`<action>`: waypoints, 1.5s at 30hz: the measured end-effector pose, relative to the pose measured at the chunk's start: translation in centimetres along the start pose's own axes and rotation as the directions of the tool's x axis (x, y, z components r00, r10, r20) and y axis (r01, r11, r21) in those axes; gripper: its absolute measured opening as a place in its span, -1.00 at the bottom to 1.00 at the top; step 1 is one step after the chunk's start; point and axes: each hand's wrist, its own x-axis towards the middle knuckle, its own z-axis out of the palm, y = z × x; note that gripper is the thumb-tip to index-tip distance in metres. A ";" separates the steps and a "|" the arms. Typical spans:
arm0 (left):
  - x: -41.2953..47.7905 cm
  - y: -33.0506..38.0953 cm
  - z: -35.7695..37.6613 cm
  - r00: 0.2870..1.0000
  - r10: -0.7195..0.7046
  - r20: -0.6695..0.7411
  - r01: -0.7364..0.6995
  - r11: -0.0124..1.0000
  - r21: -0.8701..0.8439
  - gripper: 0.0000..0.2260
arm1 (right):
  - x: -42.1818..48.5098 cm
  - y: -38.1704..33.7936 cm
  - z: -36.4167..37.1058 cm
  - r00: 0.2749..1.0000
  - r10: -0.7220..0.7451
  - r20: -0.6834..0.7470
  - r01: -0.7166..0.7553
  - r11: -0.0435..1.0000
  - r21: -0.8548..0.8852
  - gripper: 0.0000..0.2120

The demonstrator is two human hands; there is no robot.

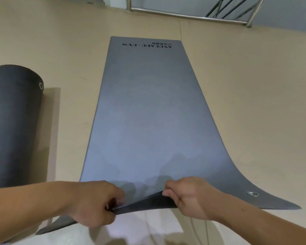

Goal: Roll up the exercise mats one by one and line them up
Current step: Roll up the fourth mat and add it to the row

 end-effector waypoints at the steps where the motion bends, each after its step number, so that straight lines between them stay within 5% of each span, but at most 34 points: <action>1: -0.1 -0.1 -0.1 0.999 0.029 -0.020 -0.029 0.999 -0.027 -0.93 | 0.1 -0.5 -0.9 0.998 0.038 0.048 -0.040 0.999 0.028 -0.69; 7: -1.3 -0.8 -3.7 0.963 0.138 0.230 -0.040 0.921 -0.387 -0.82 | 0.3 -1.1 -8.0 0.919 0.141 0.367 -0.217 0.961 0.175 -0.62; 9: -0.2 -1.2 -3.9 0.987 0.059 0.151 -0.006 0.944 -0.329 -0.84 | 1.3 -0.5 -8.0 0.933 0.218 0.285 -0.253 0.963 0.090 -0.65; 13: 1.8 -1.8 -6.1 0.987 -0.025 -0.158 0.013 0.997 -0.075 -0.86 | 1.7 -2.6 -7.1 0.943 0.310 -0.118 -0.331 0.891 -0.311 -0.70; 15: 2.4 -2.2 -7.5 0.978 -0.028 -0.208 0.021 0.999 -0.035 -0.85 | 1.0 -4.6 -6.4 0.949 0.291 -0.120 -0.314 0.855 -0.413 -0.51; 19: 3.2 -2.9 -8.9 0.954 -0.070 -0.291 0.097 0.992 0.080 -0.83 | 1.7 -6.5 -2.1 0.943 0.332 0.017 -0.285 0.833 -0.475 0.23; 21: 3.0 -2.7 -8.7 0.913 -0.097 -0.397 0.167 0.975 0.146 -0.77 | 2.9 -4.9 -0.3 0.945 0.326 -0.013 -0.294 0.832 -0.470 0.35; 24: 2.2 -1.3 -6.7 0.794 0.055 -0.606 0.227 0.897 0.379 -0.51 | 3.8 -2.2 0.2 0.962 0.265 -0.065 -0.267 0.866 -0.422 0.31; 26: 2.2 0.5 -3.9 0.791 0.184 -0.584 0.187 0.835 0.517 -0.30 | 4.3 -1.0 -0.1 0.968 0.239 -0.076 -0.250 0.888 -0.387 0.31; 29: 3.3 2.1 0.3 0.884 0.008 -0.467 0.242 0.847 0.472 0.17 | 5.7 0.0 -1.1 0.977 0.209 -0.048 -0.212 0.912 -0.352 0.35; 31: 5.0 1.4 1.5 0.867 -0.058 -0.495 0.293 0.862 0.413 0.30 | 6.5 0.7 -1.9 0.985 0.171 -0.032 -0.173 0.932 -0.318 0.35; 34: 7.2 0.5 1.0 0.826 -0.067 -0.559 0.315 0.878 0.360 0.36 | 6.5 1.3 -2.6 0.982 0.185 -0.041 -0.189 0.932 -0.309 0.32; 39: 7.9 0.2 -0.3 0.854 -0.023 -0.520 0.239 0.905 0.352 0.31 | 5.5 0.3 -1.0 0.875 0.482 -0.046 -0.455 0.788 -0.415 0.44; 45: 7.7 -0.1 -0.3 0.883 0.007 -0.470 0.188 0.911 0.367 0.17 | 5.2 2.7 -0.6 0.929 0.368 0.043 -0.331 0.876 -0.352 0.32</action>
